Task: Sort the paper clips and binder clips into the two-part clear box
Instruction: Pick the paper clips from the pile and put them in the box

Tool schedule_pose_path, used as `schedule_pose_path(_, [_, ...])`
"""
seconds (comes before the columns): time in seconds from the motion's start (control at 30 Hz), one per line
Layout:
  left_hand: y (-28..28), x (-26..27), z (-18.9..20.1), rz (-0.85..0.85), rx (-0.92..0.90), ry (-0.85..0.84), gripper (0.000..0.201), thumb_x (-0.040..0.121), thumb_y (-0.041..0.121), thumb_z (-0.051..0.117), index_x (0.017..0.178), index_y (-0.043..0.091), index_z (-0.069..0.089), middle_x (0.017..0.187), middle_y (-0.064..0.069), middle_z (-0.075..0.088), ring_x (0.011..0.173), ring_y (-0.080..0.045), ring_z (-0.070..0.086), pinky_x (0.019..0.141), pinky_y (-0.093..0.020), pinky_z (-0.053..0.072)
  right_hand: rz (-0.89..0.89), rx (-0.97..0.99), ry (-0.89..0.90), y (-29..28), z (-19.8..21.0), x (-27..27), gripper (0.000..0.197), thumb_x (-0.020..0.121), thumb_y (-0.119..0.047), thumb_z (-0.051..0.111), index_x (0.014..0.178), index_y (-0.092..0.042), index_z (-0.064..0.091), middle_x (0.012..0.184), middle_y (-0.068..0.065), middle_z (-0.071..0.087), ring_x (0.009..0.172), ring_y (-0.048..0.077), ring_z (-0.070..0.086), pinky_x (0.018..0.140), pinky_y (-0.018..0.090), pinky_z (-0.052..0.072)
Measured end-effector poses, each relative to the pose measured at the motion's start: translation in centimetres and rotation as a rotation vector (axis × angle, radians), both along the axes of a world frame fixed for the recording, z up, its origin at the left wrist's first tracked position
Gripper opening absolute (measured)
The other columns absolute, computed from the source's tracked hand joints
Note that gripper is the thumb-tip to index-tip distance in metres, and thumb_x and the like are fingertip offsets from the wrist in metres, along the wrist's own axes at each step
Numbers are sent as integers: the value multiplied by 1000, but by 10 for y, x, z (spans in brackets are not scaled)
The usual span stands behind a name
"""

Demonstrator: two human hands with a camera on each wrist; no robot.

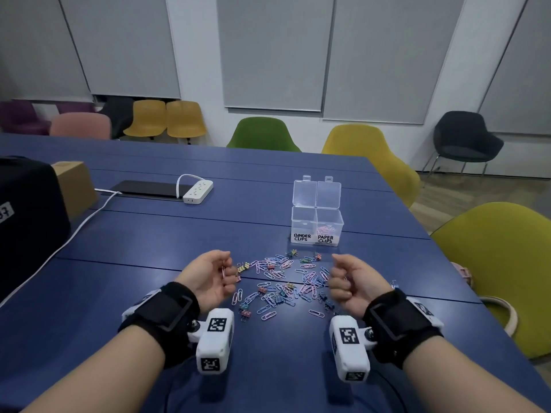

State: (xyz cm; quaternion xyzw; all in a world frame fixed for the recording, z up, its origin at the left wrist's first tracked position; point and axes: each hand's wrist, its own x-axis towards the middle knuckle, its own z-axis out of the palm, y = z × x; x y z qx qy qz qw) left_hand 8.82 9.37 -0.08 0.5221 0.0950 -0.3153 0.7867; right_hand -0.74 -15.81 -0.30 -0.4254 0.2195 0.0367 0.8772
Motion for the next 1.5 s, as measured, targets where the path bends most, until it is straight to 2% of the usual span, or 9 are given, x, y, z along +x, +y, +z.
schedule_pose_path(0.13, [-12,3,-1,-167,564,-313,39,95,34,51,61,17,42,47,5,28,36,-10,20,40,-13,15,313,-936,77,8,7,4,32,90,-21,60,63,-19,42,47,-5,36,31,7,28,34,11,22])
schedule_pose_path(0.27, [-23,2,3,-460,1151,-721,37,82,34,69,58,19,47,57,2,45,51,-13,41,51,-19,35,738,-1792,89,20,20,6,8,80,-21,70,79,-18,63,80,-1,61,68,13,53,50,16,35])
schedule_pose_path(0.53, [-46,-1,-4,-691,1533,-807,19,78,28,72,84,16,59,90,-4,68,95,-21,68,83,-32,56,853,-1978,164,32,10,19,6,81,-17,67,76,-19,64,100,9,72,91,26,67,78,30,54])
schedule_pose_path(0.83, [-51,3,-3,-773,1588,-789,20,81,29,70,90,14,61,110,-10,71,103,-24,66,87,-33,54,818,-1974,169,37,10,32,23,81,-20,72,102,-15,66,108,7,69,99,27,66,85,33,54])
schedule_pose_path(1.03, [-48,-4,-2,-730,1497,-753,20,86,25,62,89,5,62,99,-15,69,107,-30,64,79,-32,52,883,-1961,201,41,7,35,23,86,-16,62,106,-7,67,110,11,69,98,28,66,88,35,55])
schedule_pose_path(1.1, [-45,-7,4,-680,1378,-698,29,90,24,58,90,-5,62,92,-20,66,101,-34,64,66,-27,48,923,-1995,215,41,8,34,12,87,-17,59,86,-6,64,95,13,66,85,28,60,78,31,53])
schedule_pose_path(1.2, [-39,-8,4,-480,991,-530,29,93,21,56,67,8,50,62,-11,46,51,-23,42,46,-22,29,950,-2030,222,41,6,31,35,88,-18,55,57,-13,37,61,6,44,74,27,47,66,28,41])
schedule_pose_path(1.4, [-37,-7,-1,-126,197,-139,17,95,6,51,78,5,55,72,-7,50,61,-14,47,45,-21,46,923,-1998,194,43,5,24,35,88,-22,50,57,-14,35,59,3,39,66,26,47,56,25,39])
schedule_pose_path(1.5, [-34,-3,3,-32,-13,-14,15,96,5,50,83,-1,55,76,-11,53,67,-17,52,46,-20,55,676,-1582,161,30,7,21,33,88,-16,45,57,-16,31,55,1,33,47,18,32,44,21,28])
